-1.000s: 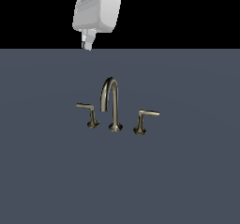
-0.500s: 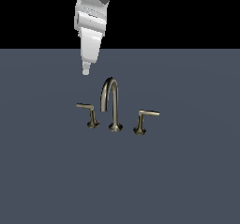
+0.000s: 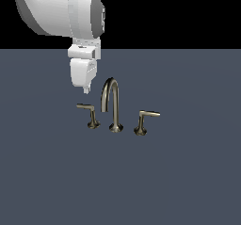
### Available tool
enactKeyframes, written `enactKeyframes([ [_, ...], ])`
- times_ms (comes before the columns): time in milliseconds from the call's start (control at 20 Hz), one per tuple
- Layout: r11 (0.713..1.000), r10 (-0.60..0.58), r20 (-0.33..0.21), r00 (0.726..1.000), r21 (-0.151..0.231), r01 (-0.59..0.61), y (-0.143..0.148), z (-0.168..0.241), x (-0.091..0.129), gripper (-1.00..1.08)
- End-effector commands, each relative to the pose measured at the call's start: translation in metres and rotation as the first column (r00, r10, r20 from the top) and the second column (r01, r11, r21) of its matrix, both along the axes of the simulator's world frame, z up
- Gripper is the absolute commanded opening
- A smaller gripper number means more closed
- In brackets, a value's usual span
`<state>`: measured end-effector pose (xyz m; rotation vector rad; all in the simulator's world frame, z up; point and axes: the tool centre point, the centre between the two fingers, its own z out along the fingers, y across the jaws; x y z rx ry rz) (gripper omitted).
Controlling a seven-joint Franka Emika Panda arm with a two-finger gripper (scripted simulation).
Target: Turn on the faucet by rotating a designated handle.
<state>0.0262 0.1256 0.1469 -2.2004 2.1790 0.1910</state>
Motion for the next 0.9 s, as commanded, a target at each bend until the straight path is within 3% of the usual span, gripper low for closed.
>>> enactKeyframes([
  [0, 0.998, -0.062, 0.008, 0.998, -0.030, 0.063, 0.002, -0.015, 0.005, -1.00],
  [400, 0.977, -0.186, 0.043, 0.982, -0.094, 0.190, 0.005, -0.046, 0.016, -1.00],
  [850, 0.966, -0.225, 0.060, 0.973, -0.114, 0.230, 0.005, -0.056, 0.019, -1.00],
])
